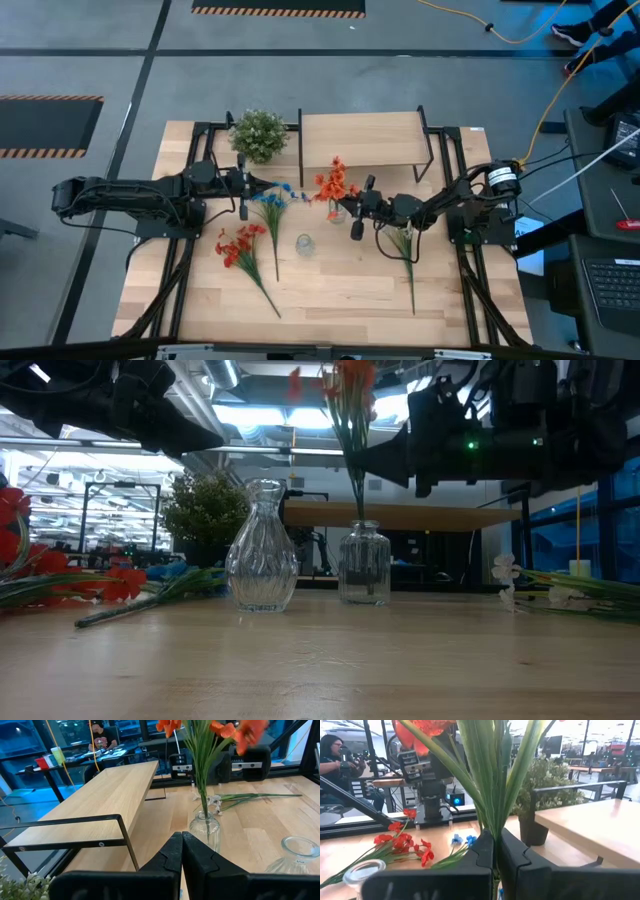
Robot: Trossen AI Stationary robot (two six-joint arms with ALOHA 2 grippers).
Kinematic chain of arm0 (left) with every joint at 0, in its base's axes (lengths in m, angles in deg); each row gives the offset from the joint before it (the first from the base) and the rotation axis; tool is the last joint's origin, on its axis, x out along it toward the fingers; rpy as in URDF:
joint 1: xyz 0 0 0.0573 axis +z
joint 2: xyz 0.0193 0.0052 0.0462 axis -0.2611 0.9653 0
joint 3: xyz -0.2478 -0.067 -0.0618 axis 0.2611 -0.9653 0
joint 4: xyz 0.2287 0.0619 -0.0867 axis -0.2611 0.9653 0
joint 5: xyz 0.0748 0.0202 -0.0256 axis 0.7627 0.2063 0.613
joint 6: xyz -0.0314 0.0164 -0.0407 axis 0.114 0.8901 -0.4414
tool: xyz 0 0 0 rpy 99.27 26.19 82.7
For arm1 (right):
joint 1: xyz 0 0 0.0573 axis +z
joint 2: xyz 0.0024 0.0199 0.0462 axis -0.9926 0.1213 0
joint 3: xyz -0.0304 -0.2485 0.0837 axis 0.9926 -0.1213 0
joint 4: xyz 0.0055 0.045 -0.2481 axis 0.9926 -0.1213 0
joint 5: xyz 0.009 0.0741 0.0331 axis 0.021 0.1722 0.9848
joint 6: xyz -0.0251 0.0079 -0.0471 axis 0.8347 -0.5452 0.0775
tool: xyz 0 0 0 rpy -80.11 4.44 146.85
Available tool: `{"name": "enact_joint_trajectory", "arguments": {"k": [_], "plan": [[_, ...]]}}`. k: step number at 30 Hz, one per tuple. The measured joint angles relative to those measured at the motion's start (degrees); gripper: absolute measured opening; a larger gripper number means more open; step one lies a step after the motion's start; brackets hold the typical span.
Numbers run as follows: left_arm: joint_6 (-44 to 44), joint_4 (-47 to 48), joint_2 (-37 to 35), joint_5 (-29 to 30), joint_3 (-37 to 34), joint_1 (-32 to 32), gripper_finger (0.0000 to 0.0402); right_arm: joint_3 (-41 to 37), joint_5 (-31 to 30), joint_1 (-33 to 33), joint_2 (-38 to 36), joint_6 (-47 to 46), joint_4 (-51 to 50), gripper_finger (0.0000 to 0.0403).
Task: Pick and place flowers into a vace then onto a shelf
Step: Put the right orange flowers into the top transparent vase, then put the white flowers into the top transparent vase
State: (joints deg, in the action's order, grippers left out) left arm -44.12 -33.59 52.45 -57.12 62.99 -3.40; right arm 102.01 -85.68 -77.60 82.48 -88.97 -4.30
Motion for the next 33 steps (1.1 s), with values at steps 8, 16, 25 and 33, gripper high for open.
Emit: {"name": "enact_joint_trajectory", "arguments": {"k": [8, 16, 25, 33], "plan": [[-0.04, 0.01, 0.0, 0.0, 0.0, 0.01, 0.0004, 0.07, -1.25, 0.0, 0.29, -1.03, -0.9, 0.0023], [-0.01, 0.01, 0.0, 0.0, 0.0, -0.01, 0.0004, 0.07, -1.25, 0.0, 0.29, 0.23, -1.51, 0.0068], [-0.01, 0.01, 0.0, 0.0, 0.0, 0.01, 0.0004, 0.07, -1.25, 0.0, 0.29, 0.13, -1.49, 0.0137], [-0.01, 0.03, 0.0, 0.0, 0.0, 0.01, 0.0004, 0.04, -1.23, 0.0, -0.4, -0.03, -1.65, 0.0163]]}}
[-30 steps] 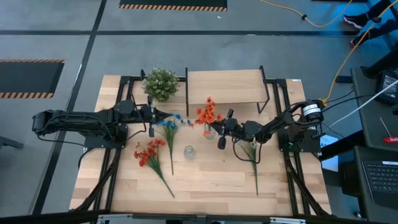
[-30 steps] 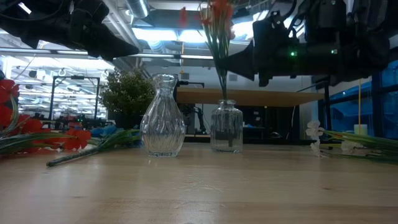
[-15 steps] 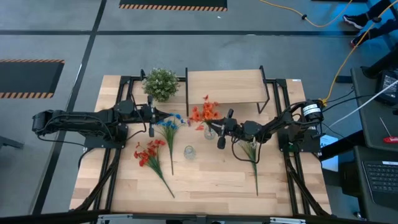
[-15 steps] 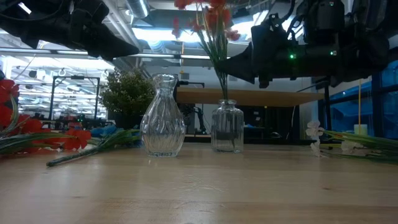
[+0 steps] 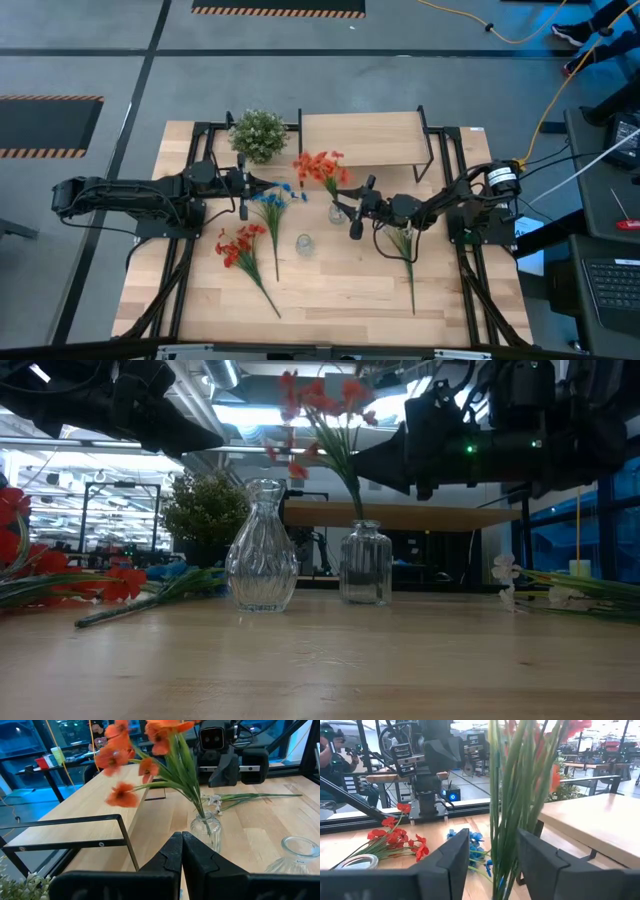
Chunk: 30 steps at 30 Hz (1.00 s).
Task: Pick and place flowers into a vace then onto a shelf
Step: Put the white flowers into the top transparent vase
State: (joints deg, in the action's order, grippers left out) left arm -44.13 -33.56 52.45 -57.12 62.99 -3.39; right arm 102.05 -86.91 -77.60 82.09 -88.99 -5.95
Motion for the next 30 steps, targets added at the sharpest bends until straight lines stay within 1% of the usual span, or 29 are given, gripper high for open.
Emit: {"name": "enact_joint_trajectory", "arguments": {"k": [6, 13, 19, 26, 30], "plan": [[0.0, 0.11, 0.0, 0.0, 0.0, 0.0, 0.0004, -0.02, 0.02, 0.0, -1.54, 0.42, -1.21, 0.0165], [0.02, 0.23, 0.0, 0.0, 0.0, -0.02, 0.0004, -0.2, -0.02, 0.51, -8.03, -2.27, -11.92, 0.0165], [0.02, 0.35, 0.0, 0.0, 0.0, -0.01, 0.0004, -0.2, 0.03, 2.1, -18.38, -3.48, -26.32, 0.0165], [-0.02, 0.33, -0.01, 0.0, 0.0, -0.02, 0.0004, -0.17, -0.06, 4.26, -29.15, -10.52, -42.93, 0.0165], [0.0, 0.33, 0.0, -0.02, 0.0, 0.0, 0.0004, -0.17, -2.96, 6.66, -32.88, -13.9, -49.47, 0.0163]]}}
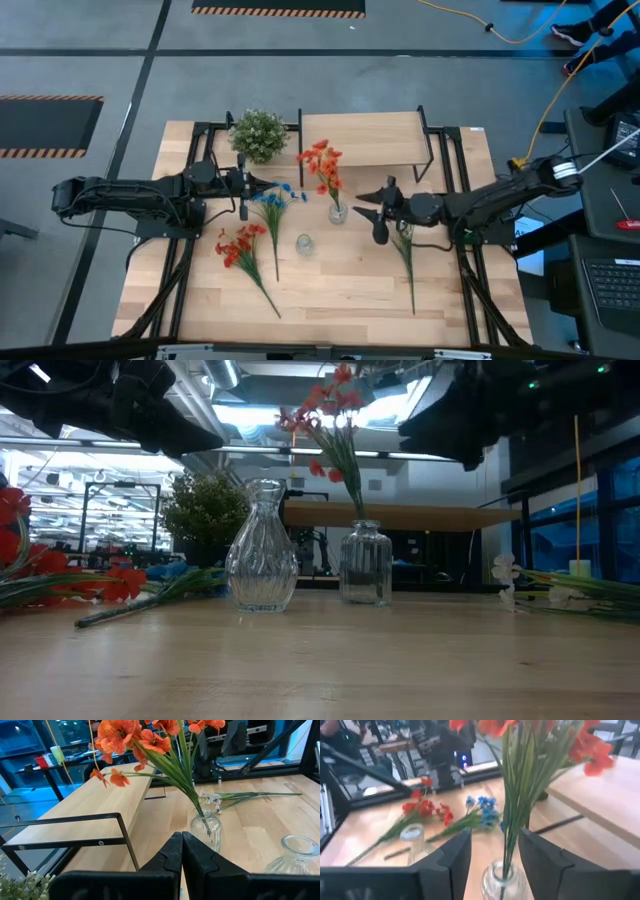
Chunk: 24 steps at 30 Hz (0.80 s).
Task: Pick and place flowers into a vace then onto a shelf
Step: Put the white flowers into the top transparent vase
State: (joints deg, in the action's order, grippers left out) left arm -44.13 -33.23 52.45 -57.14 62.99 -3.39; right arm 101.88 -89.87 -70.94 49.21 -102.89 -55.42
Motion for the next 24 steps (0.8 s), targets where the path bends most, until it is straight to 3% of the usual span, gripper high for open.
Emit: {"name": "enact_joint_trajectory", "arguments": {"k": [7, 12, 17, 24], "plan": [[0.0, -0.13, 0.0, 0.02, 0.0, 0.0, 0.0004, 1.4, -3.12, 6.63, -2.77, -9.6, -11.86, 0.0115], [-0.01, -0.16, -0.01, 0.02, 0.0, -0.02, 0.0004, 8.86, -7.76, 12.75, -1.9, -17.97, -28.23, 0.006], [-0.09, -0.15, -0.02, 0.02, 0.0, -0.02, 0.0004, 16.24, -9.93, 17.99, 0.37, -32.04, -46.4, 0.0008], [-0.33, 0.07, -0.02, 0.02, 0.0, 0.0, 0.0004, 23.61, -9.92, 24.38, 5.61, -50.31, -60.78, 0.0011]]}}
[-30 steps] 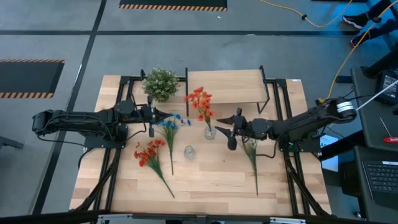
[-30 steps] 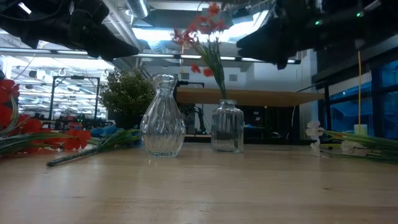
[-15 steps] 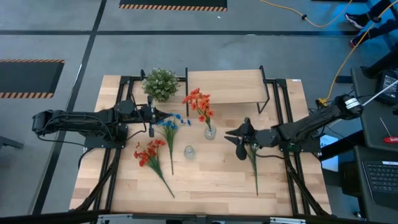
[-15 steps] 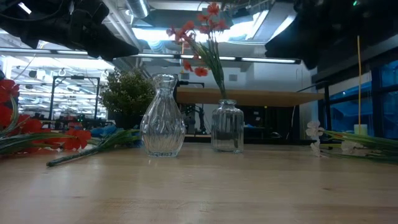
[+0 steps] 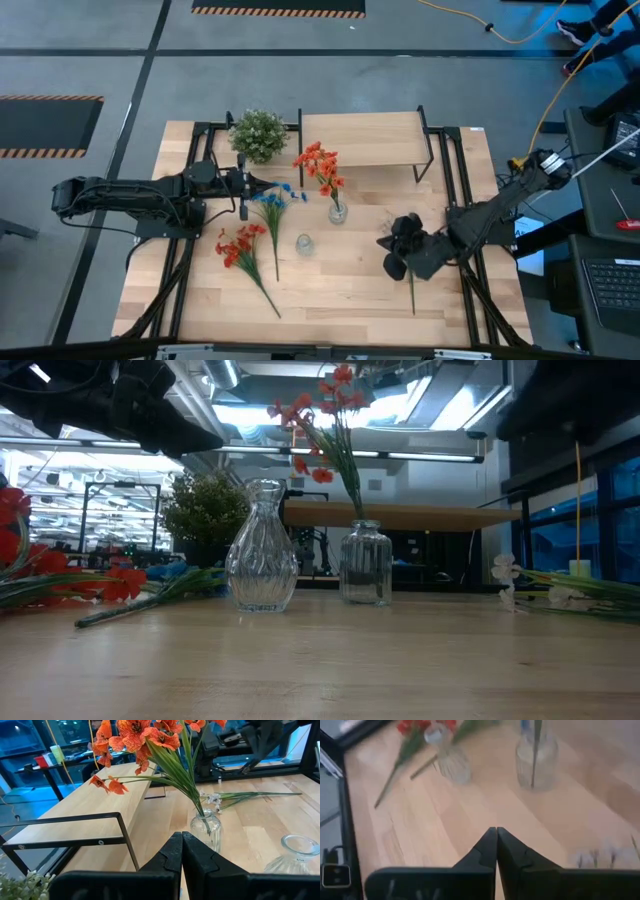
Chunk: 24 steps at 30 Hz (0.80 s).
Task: Pick and place flowers into a vace then onto a shelf
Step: Put the white flowers into the top transparent vase
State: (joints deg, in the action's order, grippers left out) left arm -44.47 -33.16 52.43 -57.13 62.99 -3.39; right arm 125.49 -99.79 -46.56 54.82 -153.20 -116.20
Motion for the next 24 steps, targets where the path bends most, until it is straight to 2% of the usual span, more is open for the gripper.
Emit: {"name": "enact_joint_trajectory", "arguments": {"k": [7, 12, 18, 24], "plan": [[-2.52, 0.07, 0.01, 0.0, 0.0, 0.0, 0.0004, 9.79, 0.7, 5.82, 7.95, -17.13, -17.47, 0.0006], [-4.17, 1.5, 0.02, -0.01, 0.0, -0.02, 0.0004, 13.99, 5.33, 9.33, 12.71, -31.48, -29.44, 0.0002], [-4.17, 2.09, 0.02, 0.0, 0.0, 0.0, 0.0004, 13.78, 10.04, 11.98, 14.8, -42.4, -29.91, 0.0016], [-4.15, 2.05, 0.02, 0.0, 0.0, -0.01, 0.0004, 13.78, 10.57, 12.23, 15.34, -45.11, -29.87, 0.0042]]}}
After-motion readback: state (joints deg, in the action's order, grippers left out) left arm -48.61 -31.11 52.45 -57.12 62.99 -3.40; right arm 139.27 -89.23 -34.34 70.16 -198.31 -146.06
